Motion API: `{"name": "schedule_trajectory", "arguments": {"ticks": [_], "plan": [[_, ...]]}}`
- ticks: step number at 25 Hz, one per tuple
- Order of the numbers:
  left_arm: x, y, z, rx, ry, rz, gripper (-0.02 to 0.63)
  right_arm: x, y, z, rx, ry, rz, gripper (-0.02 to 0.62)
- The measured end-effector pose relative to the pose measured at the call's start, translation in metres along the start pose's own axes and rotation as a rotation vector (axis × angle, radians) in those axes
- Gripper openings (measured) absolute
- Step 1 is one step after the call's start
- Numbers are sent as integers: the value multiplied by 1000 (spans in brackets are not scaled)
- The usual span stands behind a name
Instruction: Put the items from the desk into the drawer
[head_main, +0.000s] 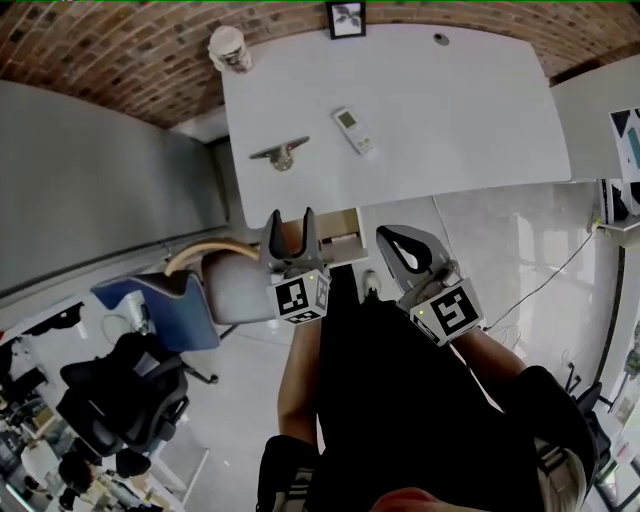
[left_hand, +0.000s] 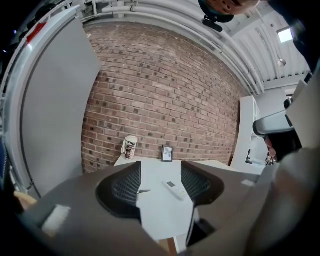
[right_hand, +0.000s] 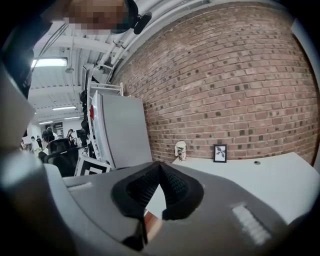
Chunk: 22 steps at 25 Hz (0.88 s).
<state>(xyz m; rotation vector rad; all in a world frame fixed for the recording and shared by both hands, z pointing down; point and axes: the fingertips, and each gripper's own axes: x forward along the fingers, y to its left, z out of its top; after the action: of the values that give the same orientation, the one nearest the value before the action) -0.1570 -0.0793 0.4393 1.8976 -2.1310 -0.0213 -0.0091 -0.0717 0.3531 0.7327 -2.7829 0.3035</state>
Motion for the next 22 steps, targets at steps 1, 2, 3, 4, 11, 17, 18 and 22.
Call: {"name": "schedule_trajectory", "arguments": {"ticks": [1, 2, 3, 4, 11, 17, 18, 22], "plan": [[8, 4, -4, -2, 8, -1, 258, 8, -1, -1, 4, 8, 3, 3], [16, 9, -9, -6, 17, 0, 259, 16, -2, -4, 9, 16, 6, 3], [24, 13, -14, -11, 28, 3, 261, 24, -4, -7, 14, 26, 9, 3], [31, 17, -20, -17, 39, 8, 262, 31, -5, -10, 19, 36, 10, 3], [77, 46, -61, -28, 112, 29, 276, 74, -19, -34, 48, 91, -3, 3], [107, 64, -97, -33, 183, 40, 290, 98, -40, -56, 55, 132, -69, 3], [111, 65, -103, -33, 196, 38, 293, 101, -45, -60, 57, 139, -86, 3], [132, 72, -122, -38, 240, 35, 302, 114, -59, -71, 64, 155, -123, 3]]}}
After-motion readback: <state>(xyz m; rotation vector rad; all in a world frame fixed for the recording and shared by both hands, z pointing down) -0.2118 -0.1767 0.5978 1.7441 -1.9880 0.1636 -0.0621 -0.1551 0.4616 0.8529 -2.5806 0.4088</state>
